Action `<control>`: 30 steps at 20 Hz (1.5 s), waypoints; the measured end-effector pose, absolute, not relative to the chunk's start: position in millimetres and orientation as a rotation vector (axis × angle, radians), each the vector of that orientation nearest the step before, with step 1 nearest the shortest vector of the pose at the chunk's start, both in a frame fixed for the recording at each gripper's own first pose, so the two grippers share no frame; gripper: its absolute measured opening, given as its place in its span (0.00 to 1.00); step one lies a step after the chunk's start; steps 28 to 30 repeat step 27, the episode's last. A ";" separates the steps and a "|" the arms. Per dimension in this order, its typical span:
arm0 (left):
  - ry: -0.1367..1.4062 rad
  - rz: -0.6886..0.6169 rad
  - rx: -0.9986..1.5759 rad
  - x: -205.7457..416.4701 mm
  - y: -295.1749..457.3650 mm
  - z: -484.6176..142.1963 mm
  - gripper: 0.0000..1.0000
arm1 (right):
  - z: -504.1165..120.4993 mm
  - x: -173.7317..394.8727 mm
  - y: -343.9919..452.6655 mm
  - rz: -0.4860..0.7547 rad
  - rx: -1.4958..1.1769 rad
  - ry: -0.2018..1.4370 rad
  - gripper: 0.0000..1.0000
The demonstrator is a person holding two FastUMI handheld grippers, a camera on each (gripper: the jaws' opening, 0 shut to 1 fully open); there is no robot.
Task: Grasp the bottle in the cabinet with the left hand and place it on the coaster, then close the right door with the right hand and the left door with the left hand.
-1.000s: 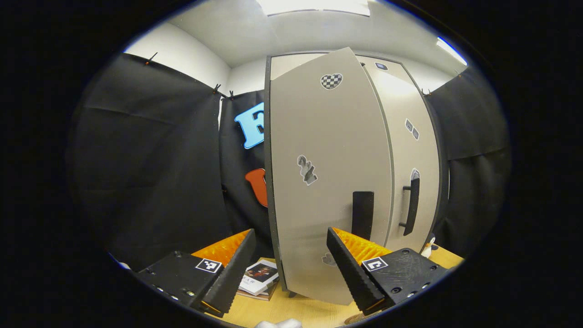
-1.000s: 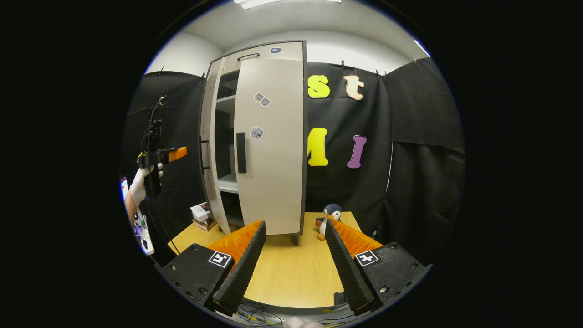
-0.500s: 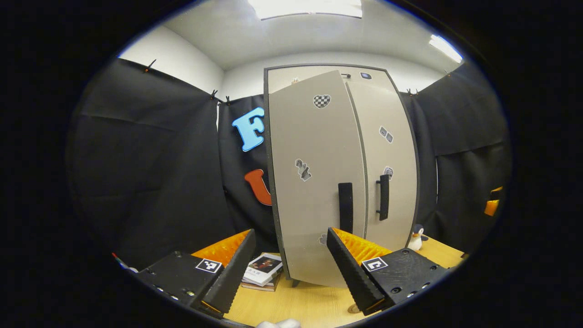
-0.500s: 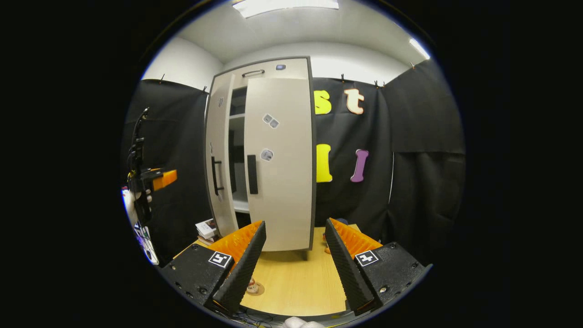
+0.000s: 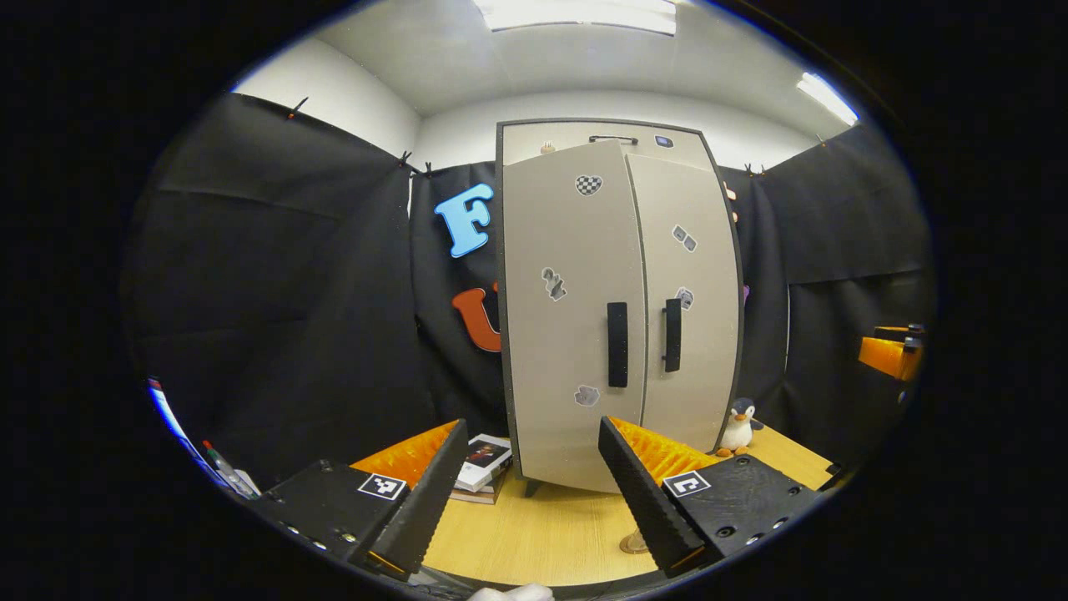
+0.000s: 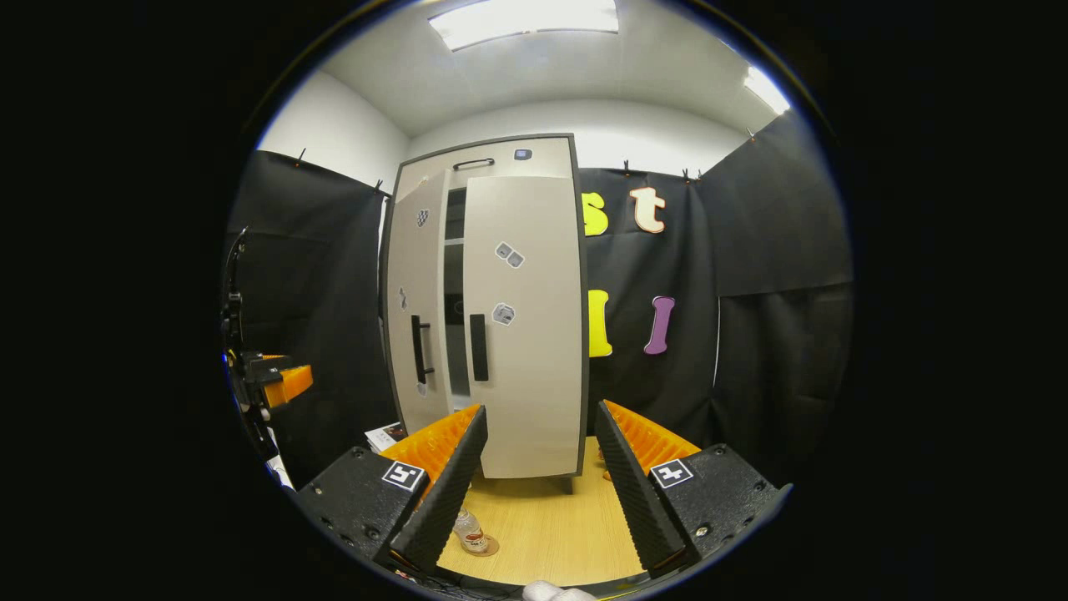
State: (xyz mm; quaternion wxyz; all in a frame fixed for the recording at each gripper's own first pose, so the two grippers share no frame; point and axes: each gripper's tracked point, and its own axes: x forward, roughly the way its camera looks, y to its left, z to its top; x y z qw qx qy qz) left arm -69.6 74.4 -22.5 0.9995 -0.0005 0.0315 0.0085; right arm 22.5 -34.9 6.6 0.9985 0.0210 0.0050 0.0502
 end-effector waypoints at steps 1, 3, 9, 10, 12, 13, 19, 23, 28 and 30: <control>0.068 0.018 0.004 -74.5 71.9 -26.3 0.96 | 3.1 20.4 -35.0 0.099 0.037 0.014 0.81; 0.071 0.018 0.020 -83.1 70.1 -30.6 0.96 | -3.9 17.3 -32.7 0.097 0.018 0.030 0.81; 0.084 -0.009 0.005 -87.8 62.2 -35.6 0.96 | -13.6 15.4 -26.3 0.096 0.010 0.054 0.81; 0.081 -0.008 -0.001 -87.9 64.3 -34.1 0.96 | -12.6 15.3 -27.4 0.091 0.011 0.054 0.81; 0.073 -0.005 -0.006 -86.9 66.3 -29.8 0.96 | -13.0 14.1 -28.9 0.082 0.012 0.053 0.81; 0.072 -0.002 -0.005 -85.2 68.3 -29.1 0.96 | -13.8 13.3 -30.0 0.078 0.012 0.054 0.81; 0.065 0.002 -0.001 -84.0 71.2 -28.2 0.96 | -10.5 12.7 -30.8 0.068 0.024 0.045 0.81; 0.065 -0.004 0.011 -85.6 68.1 -28.8 0.96 | -11.6 11.2 -26.2 0.078 0.024 0.052 0.81; 0.065 -0.017 0.006 -85.9 62.0 -28.7 0.96 | -11.5 9.7 -27.2 0.077 0.024 0.049 0.81; 0.065 -0.017 0.006 -85.9 62.0 -28.7 0.96 | -11.5 9.7 -27.2 0.077 0.024 0.049 0.81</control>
